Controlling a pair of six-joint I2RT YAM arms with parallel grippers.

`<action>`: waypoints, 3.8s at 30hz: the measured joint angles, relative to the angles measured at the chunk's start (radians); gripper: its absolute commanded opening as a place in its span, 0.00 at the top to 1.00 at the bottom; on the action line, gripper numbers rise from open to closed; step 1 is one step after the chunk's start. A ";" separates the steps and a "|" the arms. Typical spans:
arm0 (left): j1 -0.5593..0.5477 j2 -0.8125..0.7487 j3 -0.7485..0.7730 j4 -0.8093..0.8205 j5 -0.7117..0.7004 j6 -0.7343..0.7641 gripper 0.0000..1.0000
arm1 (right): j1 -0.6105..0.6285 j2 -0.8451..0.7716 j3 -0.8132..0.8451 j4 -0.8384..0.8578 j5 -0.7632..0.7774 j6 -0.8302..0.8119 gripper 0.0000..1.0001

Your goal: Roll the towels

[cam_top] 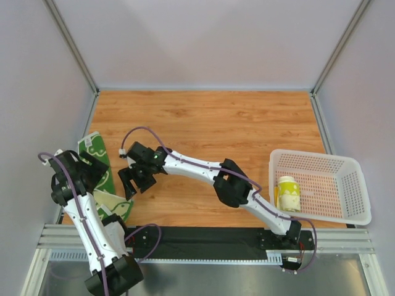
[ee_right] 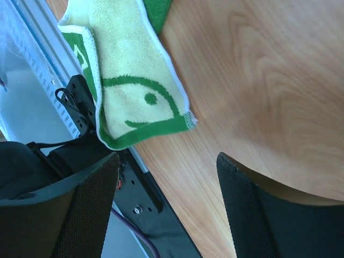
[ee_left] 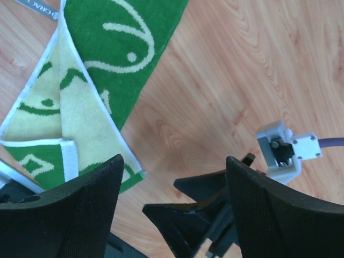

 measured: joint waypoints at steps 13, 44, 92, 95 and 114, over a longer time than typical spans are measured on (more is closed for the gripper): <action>-0.043 0.048 0.183 -0.103 -0.018 0.013 0.18 | 0.071 0.158 0.127 0.072 -0.055 0.130 0.34; -0.089 0.013 0.162 -0.149 0.005 0.035 0.18 | -0.224 -0.165 -0.365 0.003 0.270 0.063 1.00; -0.193 0.027 0.296 -0.109 0.206 0.040 0.17 | -0.291 -0.209 -0.503 0.084 0.134 0.177 1.00; -0.193 0.026 0.270 -0.093 0.210 0.041 0.13 | -0.475 -0.337 -0.679 0.086 0.188 0.167 1.00; -0.264 0.276 0.157 -0.053 0.080 0.076 0.05 | -0.619 -0.819 -0.887 -0.113 0.473 0.047 0.55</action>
